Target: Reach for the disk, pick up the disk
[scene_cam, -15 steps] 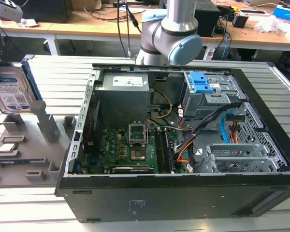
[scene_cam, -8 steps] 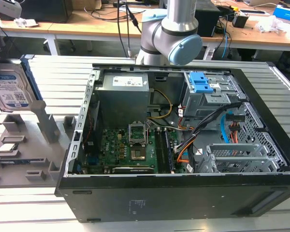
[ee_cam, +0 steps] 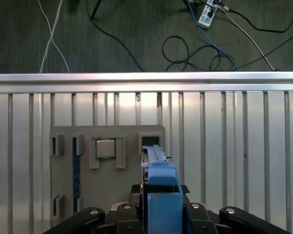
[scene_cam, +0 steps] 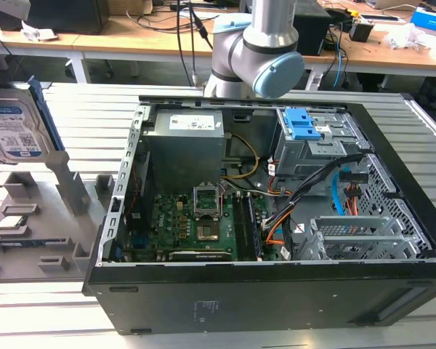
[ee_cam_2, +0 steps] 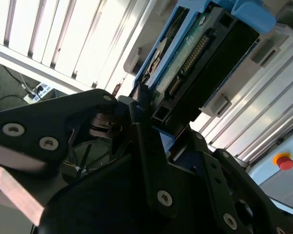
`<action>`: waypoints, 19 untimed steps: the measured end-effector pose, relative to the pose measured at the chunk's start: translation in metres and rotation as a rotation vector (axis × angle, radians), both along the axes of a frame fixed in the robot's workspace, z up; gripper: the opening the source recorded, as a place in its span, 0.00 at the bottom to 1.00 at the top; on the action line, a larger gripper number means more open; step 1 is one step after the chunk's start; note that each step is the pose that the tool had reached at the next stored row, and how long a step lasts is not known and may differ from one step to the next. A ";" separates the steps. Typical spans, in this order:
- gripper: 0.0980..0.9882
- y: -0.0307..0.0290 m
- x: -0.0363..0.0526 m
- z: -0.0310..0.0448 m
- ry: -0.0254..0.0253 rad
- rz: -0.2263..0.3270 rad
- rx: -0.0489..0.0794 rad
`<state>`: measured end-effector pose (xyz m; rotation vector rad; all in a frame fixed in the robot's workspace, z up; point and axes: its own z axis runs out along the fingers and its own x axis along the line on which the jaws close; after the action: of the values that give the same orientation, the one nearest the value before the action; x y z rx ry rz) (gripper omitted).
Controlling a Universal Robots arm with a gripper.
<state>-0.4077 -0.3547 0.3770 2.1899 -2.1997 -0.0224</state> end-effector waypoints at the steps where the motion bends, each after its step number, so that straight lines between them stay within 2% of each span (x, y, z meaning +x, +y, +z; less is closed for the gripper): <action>1: 0.30 0.0000 0.0003 0.0023 0.0001 0.000 0.000; 19: 0.30 0.0000 0.0029 0.0241 0.0001 0.000 0.000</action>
<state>-0.4047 -0.3547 0.4012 2.1897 -2.1996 -0.0225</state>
